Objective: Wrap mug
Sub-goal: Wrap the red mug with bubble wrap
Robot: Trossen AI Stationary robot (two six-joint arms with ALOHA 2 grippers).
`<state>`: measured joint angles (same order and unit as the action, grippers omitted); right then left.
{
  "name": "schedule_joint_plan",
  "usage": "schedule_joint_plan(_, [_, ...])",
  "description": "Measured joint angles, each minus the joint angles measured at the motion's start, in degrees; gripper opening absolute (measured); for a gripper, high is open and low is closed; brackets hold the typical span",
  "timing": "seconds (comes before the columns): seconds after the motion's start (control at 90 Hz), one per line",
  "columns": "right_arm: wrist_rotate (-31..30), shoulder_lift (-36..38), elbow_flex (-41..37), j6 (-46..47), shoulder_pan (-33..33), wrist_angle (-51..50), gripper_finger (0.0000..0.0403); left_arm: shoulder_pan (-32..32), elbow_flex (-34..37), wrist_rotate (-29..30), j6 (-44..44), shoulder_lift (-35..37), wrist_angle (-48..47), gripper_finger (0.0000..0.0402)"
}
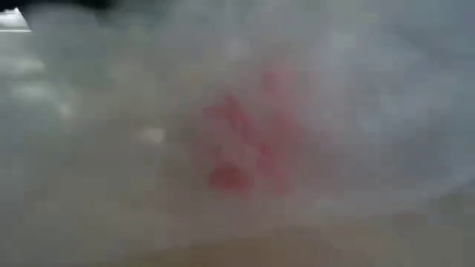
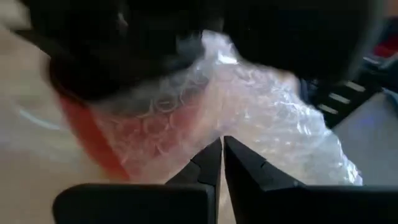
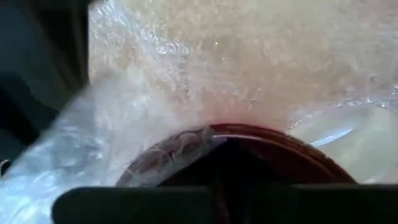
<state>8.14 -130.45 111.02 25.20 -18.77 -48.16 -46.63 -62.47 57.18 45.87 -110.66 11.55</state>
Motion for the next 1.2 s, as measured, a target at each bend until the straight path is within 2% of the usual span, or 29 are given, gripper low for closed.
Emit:
schedule_joint_plan(0.133, [0.9,0.0,0.0,0.1,-0.1,2.2,0.0000,-0.8,-2.2,4.7,-0.3,0.2,-4.5,0.0000])
schedule_joint_plan(0.411, [2.0,0.1,0.0,1.3,-1.1,2.3,0.0000,-1.0,-4.0,6.0,-3.7,0.2,-5.3,0.0000])
schedule_joint_plan(0.656, [2.7,1.4,0.2,3.1,-1.3,-0.4,0.0000,-0.1,-4.1,2.6,6.8,0.6,-13.9,0.0000])
schedule_joint_plan(0.833, [-0.3,1.8,7.4,3.0,-2.0,-9.0,0.0000,0.2,-4.1,2.3,6.1,0.5,-13.9,0.0000])
schedule_joint_plan(0.956, [-4.9,2.1,13.9,3.0,-2.8,-15.0,0.0000,0.4,-4.1,2.1,6.0,0.5,-14.0,0.0000])
schedule_joint_plan(1.078, [-7.5,2.2,17.5,0.5,-4.2,-13.3,0.0000,0.5,-4.1,2.0,5.9,0.5,-14.1,0.0000])
schedule_joint_plan(1.2, [-7.1,1.9,17.8,-1.1,-5.0,-9.2,0.0000,0.5,-4.1,2.0,5.2,0.5,-14.0,0.0000])
